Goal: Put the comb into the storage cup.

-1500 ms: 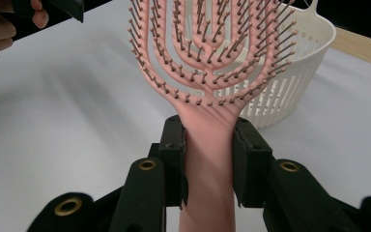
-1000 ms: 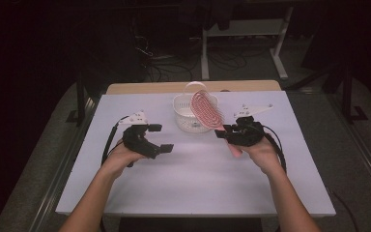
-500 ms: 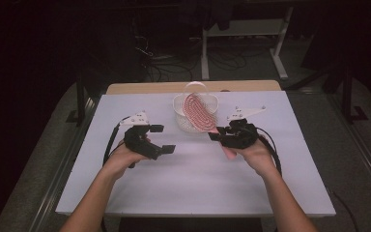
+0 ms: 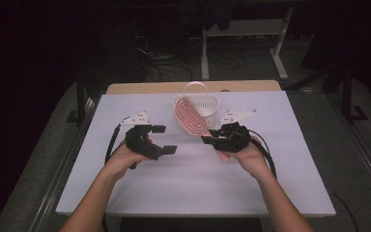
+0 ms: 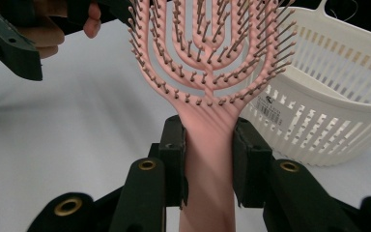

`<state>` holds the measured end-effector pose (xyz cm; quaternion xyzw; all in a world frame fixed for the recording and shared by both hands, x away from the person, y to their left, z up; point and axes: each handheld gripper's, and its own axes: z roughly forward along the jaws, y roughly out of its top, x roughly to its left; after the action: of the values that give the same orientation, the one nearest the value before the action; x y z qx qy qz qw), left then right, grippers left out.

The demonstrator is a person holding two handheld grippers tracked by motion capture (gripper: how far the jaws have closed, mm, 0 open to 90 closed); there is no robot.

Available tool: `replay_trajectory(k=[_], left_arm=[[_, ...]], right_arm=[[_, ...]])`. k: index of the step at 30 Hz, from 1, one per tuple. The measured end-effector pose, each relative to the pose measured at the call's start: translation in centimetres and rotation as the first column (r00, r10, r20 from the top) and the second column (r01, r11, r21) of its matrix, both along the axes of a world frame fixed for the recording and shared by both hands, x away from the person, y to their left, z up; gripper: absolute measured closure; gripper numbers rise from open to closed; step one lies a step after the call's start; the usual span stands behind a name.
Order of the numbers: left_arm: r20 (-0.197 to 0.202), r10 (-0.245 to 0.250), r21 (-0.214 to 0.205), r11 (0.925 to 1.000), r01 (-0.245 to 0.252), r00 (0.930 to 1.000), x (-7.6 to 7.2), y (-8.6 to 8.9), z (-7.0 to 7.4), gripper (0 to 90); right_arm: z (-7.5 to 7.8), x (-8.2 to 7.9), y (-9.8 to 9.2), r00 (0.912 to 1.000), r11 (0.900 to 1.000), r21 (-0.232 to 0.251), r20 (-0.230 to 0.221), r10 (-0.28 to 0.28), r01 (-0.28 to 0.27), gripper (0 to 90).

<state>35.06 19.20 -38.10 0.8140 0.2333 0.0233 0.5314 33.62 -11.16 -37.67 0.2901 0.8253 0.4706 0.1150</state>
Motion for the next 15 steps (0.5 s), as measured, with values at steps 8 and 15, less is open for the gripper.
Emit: replay_trajectory(k=[8, 15], left_arm=[[-0.004, -0.005, 0.003, 1.0, 0.005, 1.0, -0.1, -0.1, 0.1, 0.0], [-0.009, 0.0, -0.002, 1.0, 0.0, 1.0, -0.1, -0.2, 0.1, 0.0]], right_arm=[[0.0, -0.3, 0.6, 0.9998, 0.9998, 0.006, 0.01, 0.019, -0.019, 68.5], [-0.4, -0.4, 1.4, 0.999, 0.9991, -0.005, 0.015, 0.043, -0.043, 68.5]])
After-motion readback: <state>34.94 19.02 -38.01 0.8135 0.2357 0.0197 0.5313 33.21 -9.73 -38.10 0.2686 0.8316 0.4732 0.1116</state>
